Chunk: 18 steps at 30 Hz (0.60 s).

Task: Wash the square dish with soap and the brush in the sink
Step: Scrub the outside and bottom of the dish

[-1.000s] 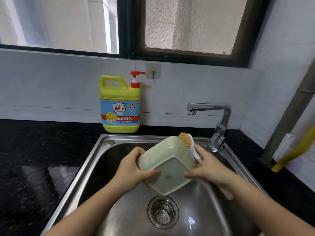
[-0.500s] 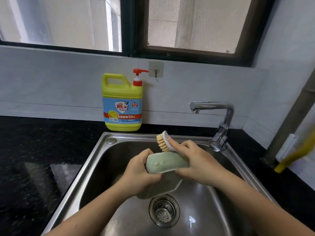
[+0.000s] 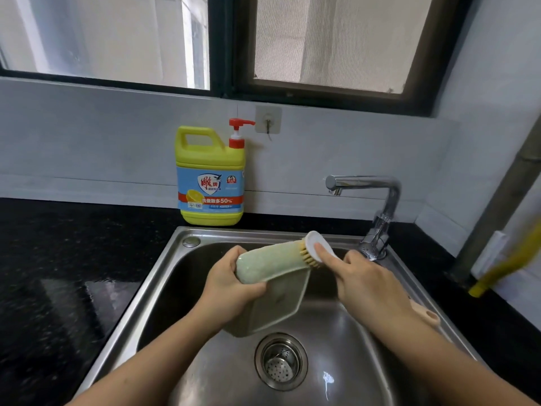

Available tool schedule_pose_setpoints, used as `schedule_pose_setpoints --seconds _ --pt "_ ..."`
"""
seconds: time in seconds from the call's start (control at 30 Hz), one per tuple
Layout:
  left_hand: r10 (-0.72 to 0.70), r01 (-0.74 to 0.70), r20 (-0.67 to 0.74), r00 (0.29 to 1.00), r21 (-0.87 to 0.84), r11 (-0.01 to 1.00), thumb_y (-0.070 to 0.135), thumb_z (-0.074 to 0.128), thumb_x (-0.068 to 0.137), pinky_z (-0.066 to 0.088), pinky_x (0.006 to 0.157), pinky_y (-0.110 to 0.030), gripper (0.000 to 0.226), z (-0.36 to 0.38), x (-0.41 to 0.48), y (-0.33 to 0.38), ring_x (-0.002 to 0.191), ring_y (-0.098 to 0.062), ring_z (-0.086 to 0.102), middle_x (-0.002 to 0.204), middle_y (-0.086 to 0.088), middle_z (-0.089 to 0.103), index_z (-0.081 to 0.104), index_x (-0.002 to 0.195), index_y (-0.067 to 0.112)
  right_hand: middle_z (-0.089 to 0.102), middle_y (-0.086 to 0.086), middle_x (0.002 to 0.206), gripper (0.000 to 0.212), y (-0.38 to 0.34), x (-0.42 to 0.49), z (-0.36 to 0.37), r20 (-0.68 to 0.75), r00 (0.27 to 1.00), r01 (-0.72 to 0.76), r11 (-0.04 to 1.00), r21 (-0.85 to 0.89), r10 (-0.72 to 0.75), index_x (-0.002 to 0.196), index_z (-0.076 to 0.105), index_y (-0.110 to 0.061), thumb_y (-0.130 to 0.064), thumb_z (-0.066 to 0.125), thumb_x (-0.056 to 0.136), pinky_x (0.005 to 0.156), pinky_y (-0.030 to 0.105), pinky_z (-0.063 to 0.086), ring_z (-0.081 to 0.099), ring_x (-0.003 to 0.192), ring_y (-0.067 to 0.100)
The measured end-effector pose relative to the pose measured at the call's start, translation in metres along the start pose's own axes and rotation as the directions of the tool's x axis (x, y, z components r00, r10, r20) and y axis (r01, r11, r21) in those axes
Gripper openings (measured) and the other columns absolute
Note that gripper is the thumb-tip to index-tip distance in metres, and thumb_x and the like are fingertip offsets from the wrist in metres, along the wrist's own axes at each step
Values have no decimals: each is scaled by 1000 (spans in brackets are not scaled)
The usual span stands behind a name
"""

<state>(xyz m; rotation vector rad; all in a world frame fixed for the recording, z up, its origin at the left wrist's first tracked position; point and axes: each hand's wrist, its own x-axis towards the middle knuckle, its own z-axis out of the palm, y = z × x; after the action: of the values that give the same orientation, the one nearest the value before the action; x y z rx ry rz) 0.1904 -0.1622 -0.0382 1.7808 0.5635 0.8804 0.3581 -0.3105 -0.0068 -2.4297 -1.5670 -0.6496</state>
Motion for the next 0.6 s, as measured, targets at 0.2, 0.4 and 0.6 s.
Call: schedule_pose_setpoints --seconds 0.2,0.4,0.6 --pt "25 -25 19 1000 -12 1000 16 74 55 50 57 -21 35 3 -2 -2 71 -9 60 78 -3 62 54 83 10 43 -4 62 62 -36 -10 -6 -149 973 184 981 59 -174 124 58 -38 -19 68 66 32 28 33 43 40 16" --pt "21 -20 24 999 -31 999 23 77 50 51 58 -21 39 0 -3 -3 66 -3 60 76 -1 63 55 82 14 46 -2 65 61 -44 -13 -9 -167 944 299 952 65 -286 128 57 -36 -18 50 69 33 28 35 44 43 17" --pt "-30 29 -9 1000 -52 998 16 72 56 50 61 -27 35 -3 0 -1 74 -14 58 83 -6 61 52 84 10 38 0 78 63 9 1 5 111 991 -74 997 22 71 143 23 -49 -21 48 92 57 35 43 48 61 25"
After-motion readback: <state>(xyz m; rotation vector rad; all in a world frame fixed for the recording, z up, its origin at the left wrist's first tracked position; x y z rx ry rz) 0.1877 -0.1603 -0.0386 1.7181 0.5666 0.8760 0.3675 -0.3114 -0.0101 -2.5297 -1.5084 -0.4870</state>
